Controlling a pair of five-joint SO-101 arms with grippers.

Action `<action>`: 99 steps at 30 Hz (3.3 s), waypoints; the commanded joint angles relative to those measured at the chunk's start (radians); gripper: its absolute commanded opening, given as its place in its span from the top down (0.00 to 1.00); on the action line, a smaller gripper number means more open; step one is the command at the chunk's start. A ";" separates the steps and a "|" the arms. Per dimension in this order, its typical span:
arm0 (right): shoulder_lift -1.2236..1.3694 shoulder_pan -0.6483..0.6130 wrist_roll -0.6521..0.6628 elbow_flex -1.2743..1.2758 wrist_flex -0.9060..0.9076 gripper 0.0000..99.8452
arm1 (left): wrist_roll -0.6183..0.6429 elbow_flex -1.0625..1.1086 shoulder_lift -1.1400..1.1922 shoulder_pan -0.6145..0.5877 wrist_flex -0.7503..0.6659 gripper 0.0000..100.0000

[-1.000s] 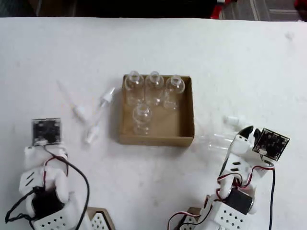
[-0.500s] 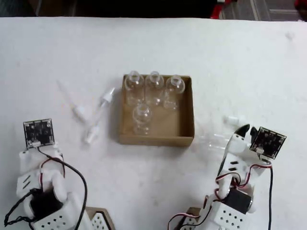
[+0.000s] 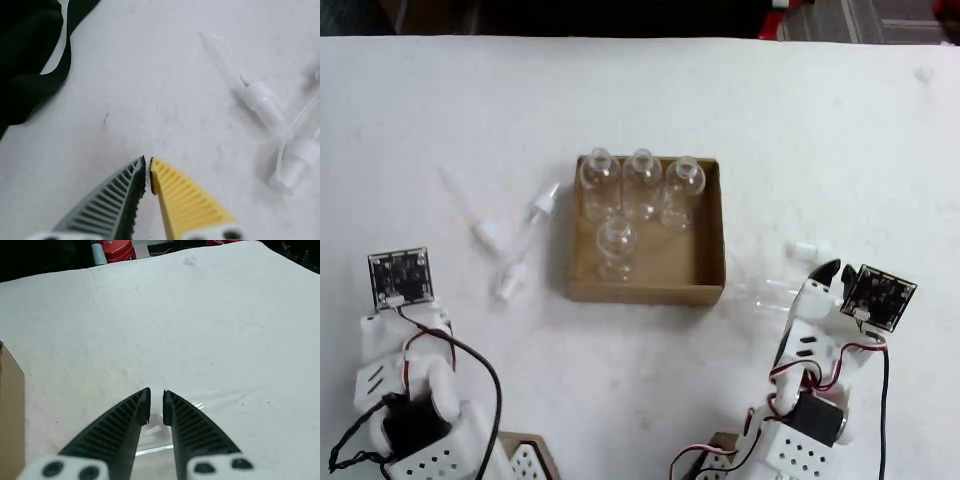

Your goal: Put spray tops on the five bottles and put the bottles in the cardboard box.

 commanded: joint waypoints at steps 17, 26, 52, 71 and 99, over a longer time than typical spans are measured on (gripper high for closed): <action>-0.005 -0.012 0.066 0.008 0.008 0.97 | 0.015 -0.008 -0.013 -0.012 -0.002 0.98; -0.007 -0.012 0.058 0.008 0.008 0.97 | 0.015 0.014 -0.013 -0.005 -0.023 0.98; -0.005 -0.016 0.063 0.008 0.008 0.97 | 0.008 -0.009 -0.013 -0.071 -0.037 0.98; -0.004 -0.016 0.064 0.008 0.008 0.97 | 0.006 -0.002 -0.013 -0.071 -0.064 0.98; -0.008 -0.202 0.540 0.008 0.074 0.73 | 0.014 0.017 -0.013 -0.073 -0.068 0.98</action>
